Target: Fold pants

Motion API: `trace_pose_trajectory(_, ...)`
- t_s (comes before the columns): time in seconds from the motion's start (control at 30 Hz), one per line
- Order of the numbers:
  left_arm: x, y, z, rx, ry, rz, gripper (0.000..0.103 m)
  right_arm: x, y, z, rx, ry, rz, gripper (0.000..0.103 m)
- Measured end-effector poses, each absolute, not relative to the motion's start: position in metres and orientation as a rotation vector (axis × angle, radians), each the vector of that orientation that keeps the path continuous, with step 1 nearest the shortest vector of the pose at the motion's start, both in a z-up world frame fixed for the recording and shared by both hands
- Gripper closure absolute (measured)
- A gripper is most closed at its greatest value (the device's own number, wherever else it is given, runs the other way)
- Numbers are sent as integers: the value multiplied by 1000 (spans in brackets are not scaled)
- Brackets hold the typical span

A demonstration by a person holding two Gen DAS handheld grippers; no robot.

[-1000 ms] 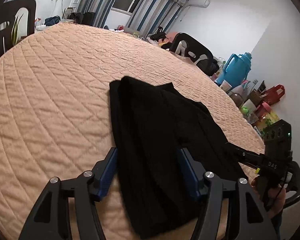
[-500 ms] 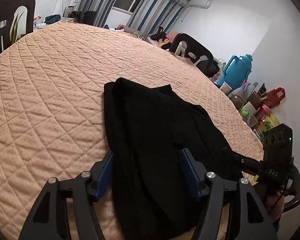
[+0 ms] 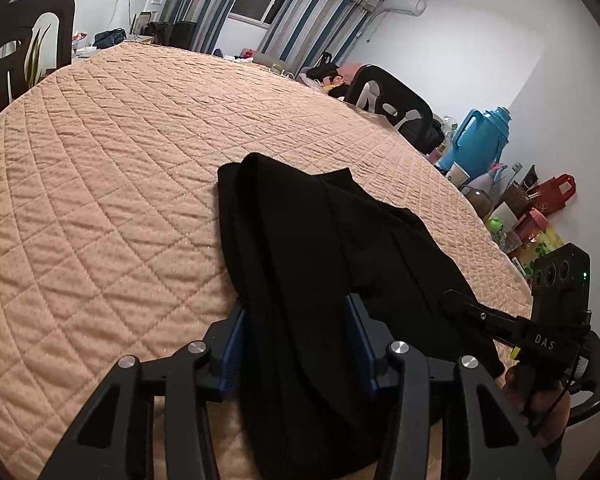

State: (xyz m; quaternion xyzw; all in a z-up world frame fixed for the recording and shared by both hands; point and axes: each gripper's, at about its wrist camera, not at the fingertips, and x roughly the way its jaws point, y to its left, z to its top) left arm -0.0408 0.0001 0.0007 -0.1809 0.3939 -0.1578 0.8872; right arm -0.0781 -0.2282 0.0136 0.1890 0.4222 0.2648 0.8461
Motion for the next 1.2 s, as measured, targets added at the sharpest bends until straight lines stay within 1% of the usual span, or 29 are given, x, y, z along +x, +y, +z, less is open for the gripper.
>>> trace_pose_trajectory(0.07,-42,0,1,-373,818,-323,58,-77,-227,13,405,890,554,68)
trace_pose_trajectory(0.1,-44,-2,2,-362,814,-317,59,-79,-229,13,402,887,552,73)
trace_pose_trajectory(0.17,-47,-4,6,-338,806,-306,64,-82,-230,16,396,879,552,80)
trace_pose_trajectory(0.2,-48,-5,7,-327,802,-302,65,-83,-231,17,394,873,555,83)
trace_pose_trajectory(0.43,-50,-7,17,-290,798,-288,72,-85,-230,24,388,857,560,86)
trace_pose_trajectory(0.57,-54,-12,28,-251,776,-297,76,-90,-225,37,355,829,581,86)
trace_pose_trajectory(0.8,-54,-13,41,-223,746,-309,78,-92,-212,58,331,793,613,86)
trace_pose_trajectory(1.2,-40,7,62,-205,697,-294,78,-74,-188,80,298,755,653,86)
